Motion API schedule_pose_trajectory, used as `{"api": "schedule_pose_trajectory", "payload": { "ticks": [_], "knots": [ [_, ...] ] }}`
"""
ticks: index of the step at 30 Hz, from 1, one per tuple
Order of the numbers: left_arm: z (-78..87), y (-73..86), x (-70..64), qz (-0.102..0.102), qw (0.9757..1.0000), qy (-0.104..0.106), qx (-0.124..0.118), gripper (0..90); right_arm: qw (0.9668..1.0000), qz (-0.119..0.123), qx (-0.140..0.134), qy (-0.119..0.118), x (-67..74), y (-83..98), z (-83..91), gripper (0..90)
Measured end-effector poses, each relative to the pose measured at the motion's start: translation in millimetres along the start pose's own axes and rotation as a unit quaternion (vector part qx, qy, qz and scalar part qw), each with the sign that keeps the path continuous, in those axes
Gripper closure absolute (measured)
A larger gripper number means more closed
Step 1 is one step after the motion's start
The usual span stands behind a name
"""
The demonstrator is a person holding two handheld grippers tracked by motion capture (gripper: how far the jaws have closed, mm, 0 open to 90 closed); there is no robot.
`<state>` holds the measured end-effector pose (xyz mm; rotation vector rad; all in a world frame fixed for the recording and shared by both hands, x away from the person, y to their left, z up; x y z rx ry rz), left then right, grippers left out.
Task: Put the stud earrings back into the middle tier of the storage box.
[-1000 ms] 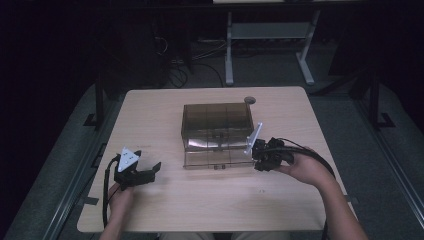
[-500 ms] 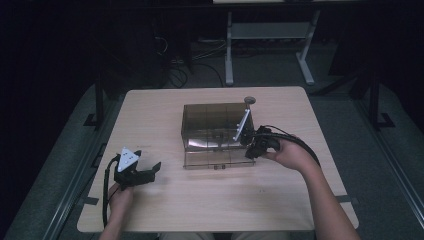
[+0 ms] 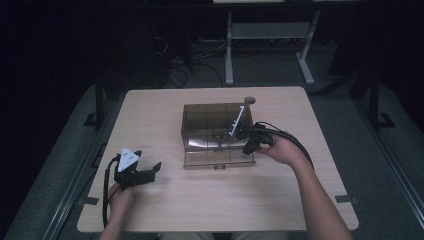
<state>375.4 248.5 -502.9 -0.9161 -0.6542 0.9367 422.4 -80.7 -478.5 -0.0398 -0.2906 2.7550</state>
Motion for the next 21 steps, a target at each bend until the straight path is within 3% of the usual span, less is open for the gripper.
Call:
{"api": "schedule_pose_trajectory", "payload": {
  "ticks": [4,21],
  "knots": [
    [-0.1,-0.1,0.2,0.001,1.0000,0.000,-0.001,12.8,1.0000,-0.003,0.005,-0.004,-1.8,-2.4,-7.8,84.8],
    [-0.1,0.0,0.1,0.001,1.0000,0.000,-0.001,12.8,0.9999,-0.009,0.008,0.002,-5.3,-2.3,-13.0,82.3]
  ]
}}
Point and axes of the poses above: each handheld gripper's, and its own axes: z roughly backward along the jaws, y roughly out of its underside, x roughly to its left, the point moved 9 cm from there along -z, roughly forward along the jaws, and after that the axes turned 3 degrees about -y, right-handed, at the moved point
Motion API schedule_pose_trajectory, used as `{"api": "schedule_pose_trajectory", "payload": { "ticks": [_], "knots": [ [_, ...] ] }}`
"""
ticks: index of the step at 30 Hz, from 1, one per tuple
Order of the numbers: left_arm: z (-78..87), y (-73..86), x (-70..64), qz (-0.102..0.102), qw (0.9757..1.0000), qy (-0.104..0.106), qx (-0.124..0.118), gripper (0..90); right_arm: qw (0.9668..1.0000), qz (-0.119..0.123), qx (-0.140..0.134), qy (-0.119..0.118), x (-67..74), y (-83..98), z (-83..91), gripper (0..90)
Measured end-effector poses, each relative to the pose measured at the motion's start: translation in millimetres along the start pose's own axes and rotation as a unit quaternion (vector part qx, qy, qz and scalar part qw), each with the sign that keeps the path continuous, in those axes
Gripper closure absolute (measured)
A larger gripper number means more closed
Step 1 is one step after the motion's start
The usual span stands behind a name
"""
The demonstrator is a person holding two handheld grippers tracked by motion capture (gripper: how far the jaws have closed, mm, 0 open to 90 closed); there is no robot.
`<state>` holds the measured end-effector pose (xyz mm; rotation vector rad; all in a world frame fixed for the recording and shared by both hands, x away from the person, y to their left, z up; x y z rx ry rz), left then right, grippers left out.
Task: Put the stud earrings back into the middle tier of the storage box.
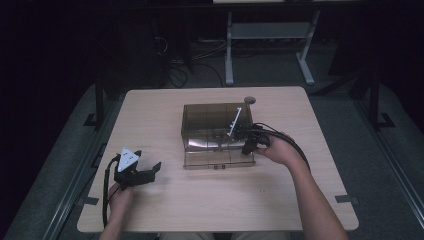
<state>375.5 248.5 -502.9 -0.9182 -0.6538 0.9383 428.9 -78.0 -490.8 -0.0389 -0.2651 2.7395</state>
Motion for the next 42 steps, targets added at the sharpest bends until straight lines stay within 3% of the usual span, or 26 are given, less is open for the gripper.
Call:
{"api": "schedule_pose_trajectory", "payload": {
  "ticks": [5,12,25,35,42],
  "knots": [
    [0.0,0.0,0.1,0.000,1.0000,0.000,0.000,12.8,1.0000,0.003,-0.005,0.003,1.6,-0.2,2.7,80.8],
    [0.0,-0.2,0.1,0.000,1.0000,0.000,-0.001,12.8,0.9996,-0.001,-0.028,-0.001,7.7,5.0,19.6,76.9],
    [-0.3,0.2,-0.7,-0.002,1.0000,0.000,0.001,12.8,0.9986,0.004,-0.053,0.006,27.1,31.0,44.7,70.5],
    [-0.5,0.0,-1.1,-0.001,1.0000,0.000,0.000,12.8,0.9982,0.022,-0.055,0.005,46.6,53.6,49.4,66.2],
    [-0.6,0.4,-1.4,-0.003,1.0000,-0.001,0.001,12.8,0.9984,0.017,-0.053,-0.003,57.0,69.5,39.1,66.0]
  ]
}}
Point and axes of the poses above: each handheld gripper's, and its own axes: z roughly backward along the jaws, y roughly out of its underside, x roughly to its left, the point moved 9 cm from there along -z, roughly forward along the jaws, and after that the axes turned 3 degrees about -y, right-handed, at the moved point
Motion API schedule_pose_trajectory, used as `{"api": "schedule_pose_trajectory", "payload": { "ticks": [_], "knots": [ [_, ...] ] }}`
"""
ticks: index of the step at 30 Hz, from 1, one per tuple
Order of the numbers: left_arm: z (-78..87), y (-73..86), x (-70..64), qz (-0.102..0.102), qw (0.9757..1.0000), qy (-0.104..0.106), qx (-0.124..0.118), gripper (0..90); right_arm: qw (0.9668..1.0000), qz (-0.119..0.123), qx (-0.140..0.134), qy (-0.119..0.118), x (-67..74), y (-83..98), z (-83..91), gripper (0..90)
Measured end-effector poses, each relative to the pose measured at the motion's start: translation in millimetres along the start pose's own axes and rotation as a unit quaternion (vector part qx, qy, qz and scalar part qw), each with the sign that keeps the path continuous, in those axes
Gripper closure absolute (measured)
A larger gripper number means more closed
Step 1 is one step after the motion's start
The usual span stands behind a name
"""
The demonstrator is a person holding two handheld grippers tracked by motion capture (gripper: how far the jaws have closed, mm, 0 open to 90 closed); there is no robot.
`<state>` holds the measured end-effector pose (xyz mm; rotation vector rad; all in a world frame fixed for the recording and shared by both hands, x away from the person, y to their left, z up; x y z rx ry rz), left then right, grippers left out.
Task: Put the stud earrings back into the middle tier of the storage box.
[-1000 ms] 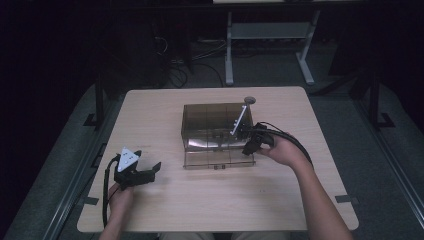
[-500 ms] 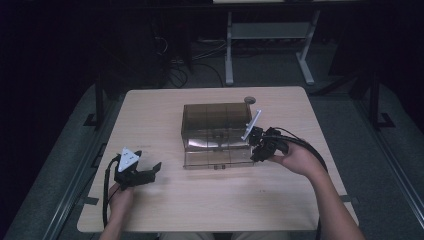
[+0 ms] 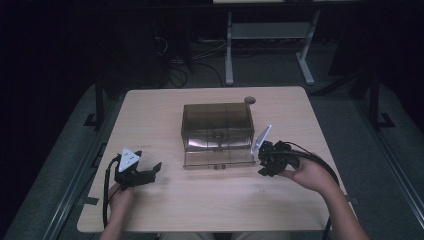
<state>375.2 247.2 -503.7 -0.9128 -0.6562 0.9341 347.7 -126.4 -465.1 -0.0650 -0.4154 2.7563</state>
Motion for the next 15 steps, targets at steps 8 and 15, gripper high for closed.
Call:
{"api": "schedule_pose_trajectory", "payload": {
  "ticks": [8,15],
  "knots": [
    [0.1,0.4,0.5,-0.001,1.0000,0.000,0.002,12.8,0.9999,-0.009,0.008,-0.008,7.9,13.5,-13.1,65.5],
    [0.0,0.3,0.2,-0.002,1.0000,0.000,0.001,12.8,0.9997,-0.012,0.014,-0.015,16.1,21.1,-23.9,65.4]
  ]
}}
Point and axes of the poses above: each handheld gripper's, and its own axes: z roughly backward along the jaws, y roughly out of its underside, x roughly to its left, the point moved 9 cm from there along -z, roughly forward along the jaws, and after that the axes turned 3 degrees about -y, right-handed, at the moved point
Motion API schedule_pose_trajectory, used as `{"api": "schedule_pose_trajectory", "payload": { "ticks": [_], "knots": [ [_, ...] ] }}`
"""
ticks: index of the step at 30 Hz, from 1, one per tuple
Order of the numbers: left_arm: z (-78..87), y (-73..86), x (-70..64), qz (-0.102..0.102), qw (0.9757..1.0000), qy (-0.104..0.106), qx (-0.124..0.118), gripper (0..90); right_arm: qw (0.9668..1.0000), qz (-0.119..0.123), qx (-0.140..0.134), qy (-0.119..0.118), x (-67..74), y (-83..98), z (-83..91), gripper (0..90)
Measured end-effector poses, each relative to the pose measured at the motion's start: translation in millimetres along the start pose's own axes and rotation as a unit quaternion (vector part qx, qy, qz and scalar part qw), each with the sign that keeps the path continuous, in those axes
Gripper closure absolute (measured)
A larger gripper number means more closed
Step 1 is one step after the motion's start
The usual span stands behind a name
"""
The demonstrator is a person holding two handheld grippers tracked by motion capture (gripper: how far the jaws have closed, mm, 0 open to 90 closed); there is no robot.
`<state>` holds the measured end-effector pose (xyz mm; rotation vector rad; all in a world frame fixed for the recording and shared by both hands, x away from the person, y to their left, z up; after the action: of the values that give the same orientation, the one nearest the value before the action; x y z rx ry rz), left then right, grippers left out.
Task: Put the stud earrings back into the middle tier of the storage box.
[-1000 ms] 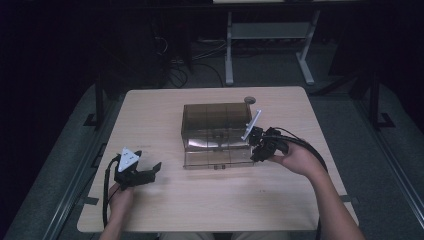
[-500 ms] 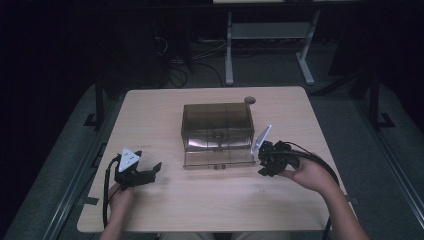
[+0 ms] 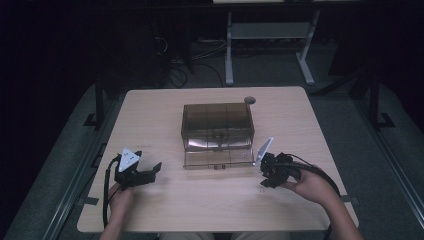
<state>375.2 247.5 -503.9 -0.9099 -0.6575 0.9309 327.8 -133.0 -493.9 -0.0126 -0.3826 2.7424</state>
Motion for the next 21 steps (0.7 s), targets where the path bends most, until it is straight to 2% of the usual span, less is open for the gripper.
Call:
{"api": "schedule_pose_trajectory", "payload": {
  "ticks": [5,14,21],
  "knots": [
    [-0.3,-0.3,-0.3,0.003,1.0000,0.000,-0.002,12.8,1.0000,-0.003,0.004,-0.005,3.5,4.3,-7.7,65.6],
    [0.3,0.6,0.6,-0.003,1.0000,0.000,0.003,12.8,0.9998,-0.004,0.014,-0.014,8.2,9.3,-21.6,67.0],
    [0.4,0.6,0.6,-0.004,1.0000,0.000,0.004,12.8,0.9997,-0.003,0.021,-0.014,9.3,10.6,-25.6,69.7]
  ]
}}
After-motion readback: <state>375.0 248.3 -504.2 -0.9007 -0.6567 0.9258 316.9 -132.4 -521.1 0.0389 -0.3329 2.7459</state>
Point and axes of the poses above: each handheld gripper's, and its own axes: z roughly backward along the jaws, y roughly out of its underside, x roughly to its left, the point moved 9 cm from there along -z, roughly forward along the jaws, and after that the axes turned 3 degrees about -y, right-handed, at the moved point
